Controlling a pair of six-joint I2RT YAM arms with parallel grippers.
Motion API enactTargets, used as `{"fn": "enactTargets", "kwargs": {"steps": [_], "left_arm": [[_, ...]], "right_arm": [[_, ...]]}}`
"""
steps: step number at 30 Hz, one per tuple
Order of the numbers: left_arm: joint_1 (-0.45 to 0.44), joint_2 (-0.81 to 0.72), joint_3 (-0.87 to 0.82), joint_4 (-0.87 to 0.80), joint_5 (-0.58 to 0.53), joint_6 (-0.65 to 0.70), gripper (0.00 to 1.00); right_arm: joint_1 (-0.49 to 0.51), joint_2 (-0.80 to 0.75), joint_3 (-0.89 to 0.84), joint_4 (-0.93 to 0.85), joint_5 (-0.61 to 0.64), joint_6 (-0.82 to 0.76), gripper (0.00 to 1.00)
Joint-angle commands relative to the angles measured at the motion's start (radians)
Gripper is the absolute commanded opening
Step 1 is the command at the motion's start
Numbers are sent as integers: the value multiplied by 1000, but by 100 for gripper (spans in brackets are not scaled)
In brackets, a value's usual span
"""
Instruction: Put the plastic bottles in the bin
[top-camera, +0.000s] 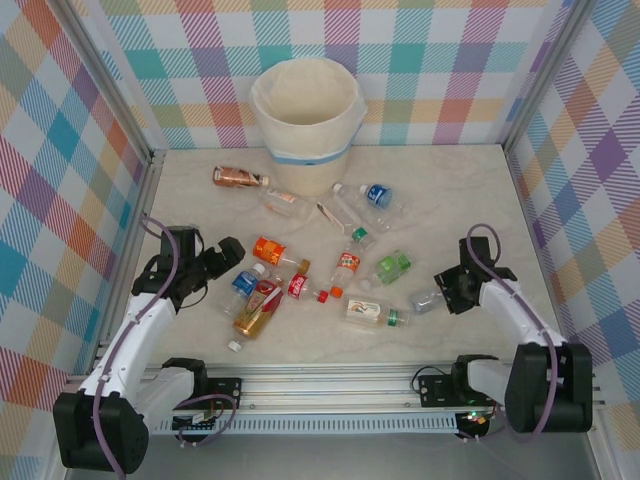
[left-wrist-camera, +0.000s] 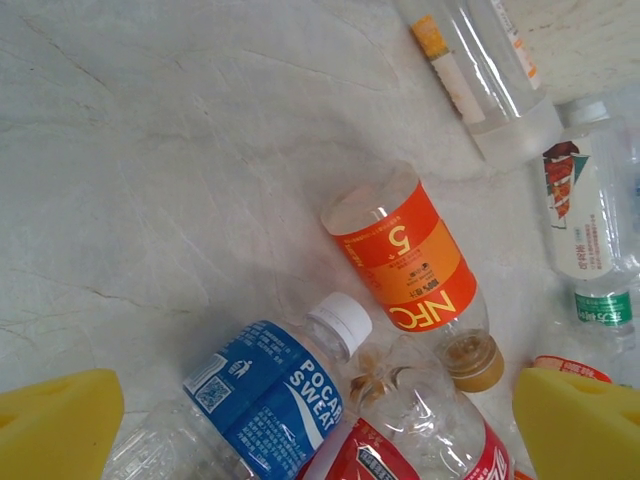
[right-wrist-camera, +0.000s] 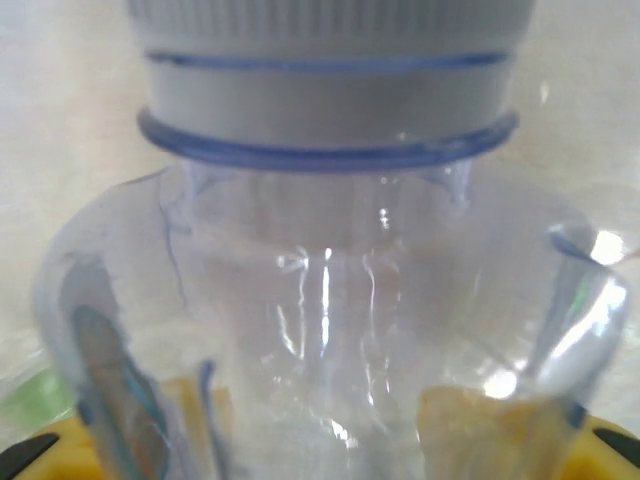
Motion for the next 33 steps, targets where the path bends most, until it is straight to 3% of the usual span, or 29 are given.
{"fn": "enactTargets", "kwargs": {"steps": [1, 4, 8, 14, 25, 33], "left_arm": [[10, -21, -20, 44, 48, -14, 100], [11, 0, -5, 26, 46, -11, 100], [12, 20, -1, 29, 59, -11, 100], [12, 65, 13, -1, 47, -27, 100], [10, 115, 41, -81, 67, -2, 100], [11, 111, 8, -88, 64, -17, 100]], "right_arm": [[24, -78, 29, 66, -23, -204, 48], [52, -95, 85, 74, -42, -277, 48], [121, -100, 134, 255, -179, -360, 49], [253, 47, 351, 438, -291, -489, 49], [351, 562, 1010, 633, -473, -565, 50], [378, 910, 1524, 623, -452, -558, 51]]}}
